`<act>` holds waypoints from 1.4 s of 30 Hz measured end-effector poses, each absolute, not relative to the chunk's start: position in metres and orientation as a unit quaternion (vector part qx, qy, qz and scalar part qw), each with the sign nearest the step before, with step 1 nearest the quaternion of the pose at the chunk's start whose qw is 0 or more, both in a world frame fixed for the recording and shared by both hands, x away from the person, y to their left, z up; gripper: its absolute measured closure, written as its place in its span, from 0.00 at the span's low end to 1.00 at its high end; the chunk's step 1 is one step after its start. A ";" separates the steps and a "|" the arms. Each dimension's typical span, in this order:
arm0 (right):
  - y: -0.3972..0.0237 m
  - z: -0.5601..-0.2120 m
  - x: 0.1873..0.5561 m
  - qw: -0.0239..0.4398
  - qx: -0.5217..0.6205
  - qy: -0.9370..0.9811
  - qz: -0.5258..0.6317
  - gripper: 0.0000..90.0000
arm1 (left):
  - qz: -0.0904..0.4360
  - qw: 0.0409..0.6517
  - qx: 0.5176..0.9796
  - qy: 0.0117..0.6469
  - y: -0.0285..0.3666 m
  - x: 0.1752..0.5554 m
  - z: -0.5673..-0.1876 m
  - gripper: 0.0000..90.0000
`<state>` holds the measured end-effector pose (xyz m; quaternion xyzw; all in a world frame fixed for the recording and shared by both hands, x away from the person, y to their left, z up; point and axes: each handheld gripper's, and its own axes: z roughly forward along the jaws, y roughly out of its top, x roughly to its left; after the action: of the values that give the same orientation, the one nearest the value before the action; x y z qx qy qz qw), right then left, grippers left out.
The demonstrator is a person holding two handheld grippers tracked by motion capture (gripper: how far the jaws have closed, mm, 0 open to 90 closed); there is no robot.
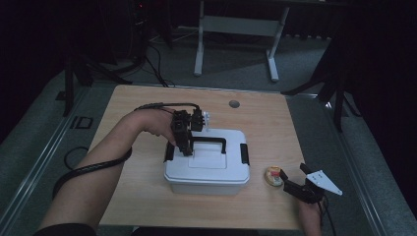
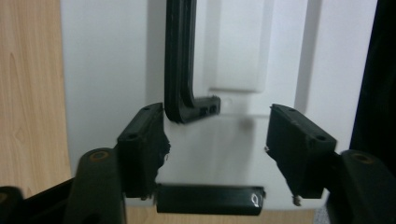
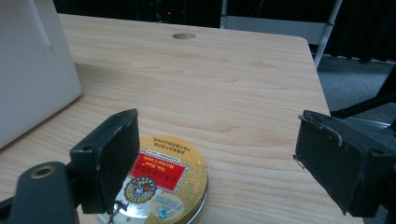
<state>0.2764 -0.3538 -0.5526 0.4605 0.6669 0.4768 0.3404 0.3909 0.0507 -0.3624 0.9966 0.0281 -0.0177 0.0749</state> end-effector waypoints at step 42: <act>-0.354 -0.552 0.277 0.336 0.458 0.670 0.478 0.16 | -0.035 0.032 0.999 0.017 0.032 0.395 -0.369 0.93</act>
<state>0.2767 -0.3536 -0.5525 0.4581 0.6697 0.4785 0.3356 0.3947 0.0319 -0.3688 0.9987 0.0166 -0.0353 0.0318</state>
